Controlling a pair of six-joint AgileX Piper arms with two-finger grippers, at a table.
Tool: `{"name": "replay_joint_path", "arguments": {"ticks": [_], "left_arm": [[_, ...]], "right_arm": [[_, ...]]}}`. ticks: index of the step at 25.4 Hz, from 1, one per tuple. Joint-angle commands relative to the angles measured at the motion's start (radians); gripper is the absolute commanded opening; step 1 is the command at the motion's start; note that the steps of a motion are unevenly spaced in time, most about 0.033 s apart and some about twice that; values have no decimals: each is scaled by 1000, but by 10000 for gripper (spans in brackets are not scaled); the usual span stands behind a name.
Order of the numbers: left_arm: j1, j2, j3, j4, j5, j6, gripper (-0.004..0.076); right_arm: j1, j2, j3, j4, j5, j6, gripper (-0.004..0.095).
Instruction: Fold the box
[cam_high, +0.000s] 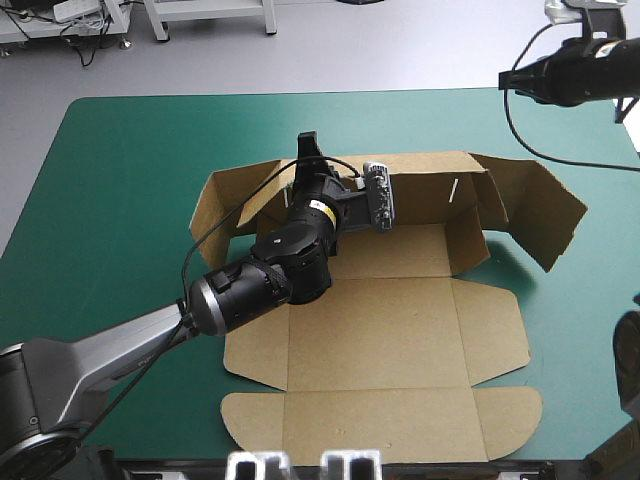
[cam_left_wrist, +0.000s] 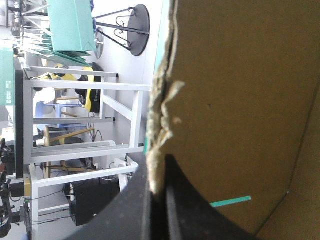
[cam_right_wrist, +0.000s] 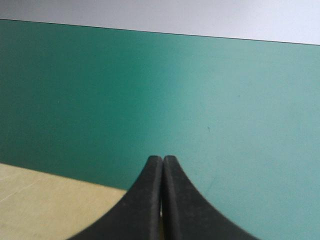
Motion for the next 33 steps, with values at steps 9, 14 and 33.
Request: {"name": "replay_joint_path", "arguments": {"ticks": [9,14,33], "left_arm": [[-5,-52,-28,130,-35,-80,-8],[-4,-50,-28,130,-31,-80,-8],[-4,-46,-28,60,-24,-97,-8]], "right_arm": [[-4,131,99,-1,22,-45,-17],[-12,80,153,-9,22,-69,-17],[-74,-141,501,37,21,-218,-17]]}}
